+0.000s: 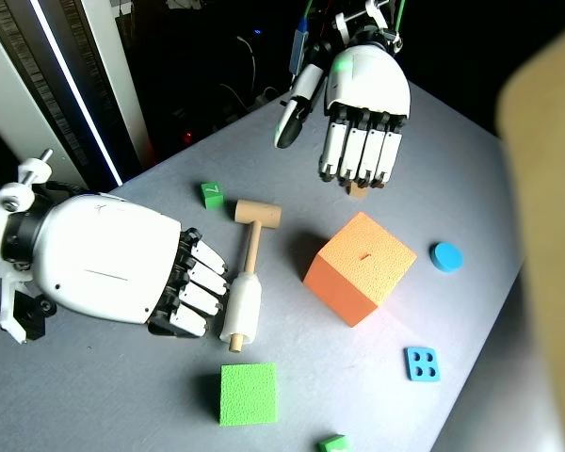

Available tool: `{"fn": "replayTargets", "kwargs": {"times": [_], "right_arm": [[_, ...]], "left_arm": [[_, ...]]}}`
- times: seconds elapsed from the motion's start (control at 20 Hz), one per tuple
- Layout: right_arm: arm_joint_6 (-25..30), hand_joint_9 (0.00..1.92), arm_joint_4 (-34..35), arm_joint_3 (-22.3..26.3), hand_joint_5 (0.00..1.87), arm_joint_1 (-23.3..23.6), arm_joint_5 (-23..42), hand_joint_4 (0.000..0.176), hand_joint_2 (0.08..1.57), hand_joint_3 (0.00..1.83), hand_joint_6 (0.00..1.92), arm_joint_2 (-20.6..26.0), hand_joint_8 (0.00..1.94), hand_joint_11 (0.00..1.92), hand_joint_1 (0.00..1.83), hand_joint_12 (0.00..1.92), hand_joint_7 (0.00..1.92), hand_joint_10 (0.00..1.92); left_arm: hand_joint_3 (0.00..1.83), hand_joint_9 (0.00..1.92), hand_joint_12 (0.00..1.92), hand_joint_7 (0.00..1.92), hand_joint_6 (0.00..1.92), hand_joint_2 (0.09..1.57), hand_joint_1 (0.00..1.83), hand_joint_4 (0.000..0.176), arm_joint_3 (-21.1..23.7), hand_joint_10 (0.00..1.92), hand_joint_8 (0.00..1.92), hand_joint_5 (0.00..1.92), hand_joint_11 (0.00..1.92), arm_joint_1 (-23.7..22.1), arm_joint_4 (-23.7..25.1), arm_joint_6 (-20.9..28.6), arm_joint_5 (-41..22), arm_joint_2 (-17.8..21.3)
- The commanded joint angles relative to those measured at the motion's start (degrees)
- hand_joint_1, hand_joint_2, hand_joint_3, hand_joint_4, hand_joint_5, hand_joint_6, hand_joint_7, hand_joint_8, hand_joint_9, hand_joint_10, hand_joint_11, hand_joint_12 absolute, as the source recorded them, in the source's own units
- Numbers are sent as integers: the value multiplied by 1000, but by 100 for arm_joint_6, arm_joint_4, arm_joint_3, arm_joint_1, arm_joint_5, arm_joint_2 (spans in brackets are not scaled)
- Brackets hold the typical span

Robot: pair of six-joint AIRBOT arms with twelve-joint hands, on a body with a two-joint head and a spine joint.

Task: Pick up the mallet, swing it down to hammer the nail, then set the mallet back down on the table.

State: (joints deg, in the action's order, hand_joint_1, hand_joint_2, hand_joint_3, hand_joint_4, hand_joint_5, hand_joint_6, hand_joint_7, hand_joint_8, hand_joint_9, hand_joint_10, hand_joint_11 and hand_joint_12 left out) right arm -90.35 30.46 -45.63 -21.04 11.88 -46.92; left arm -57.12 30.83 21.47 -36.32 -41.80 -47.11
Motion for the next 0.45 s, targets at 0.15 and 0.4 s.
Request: {"fn": "replayTargets", "kwargs": {"times": [0.15, 0.4], "right_arm": [[-20, 1655, -60, 29, 1352, 55, 790, 0, 1412, 16, 1921, 40, 1941, 1692, 911, 1921, 1574, 1921], [672, 1645, -1317, 30, 1342, -99, 1235, 0, 1368, 0, 1921, 73, 1941, 1679, 1007, 1921, 1560, 1921]], "left_arm": [[6, 1827, 1921, 1764, 1921, 1340, 1232, 129, 43, 1921, 1921, 1683, 1921, -6, -168, 6, -640, 6], [21, 1784, 1921, 1721, 1921, 1351, 1209, 143, 45, 1921, 1921, 1656, 1864, 28, -168, 20, -689, 22]]}}
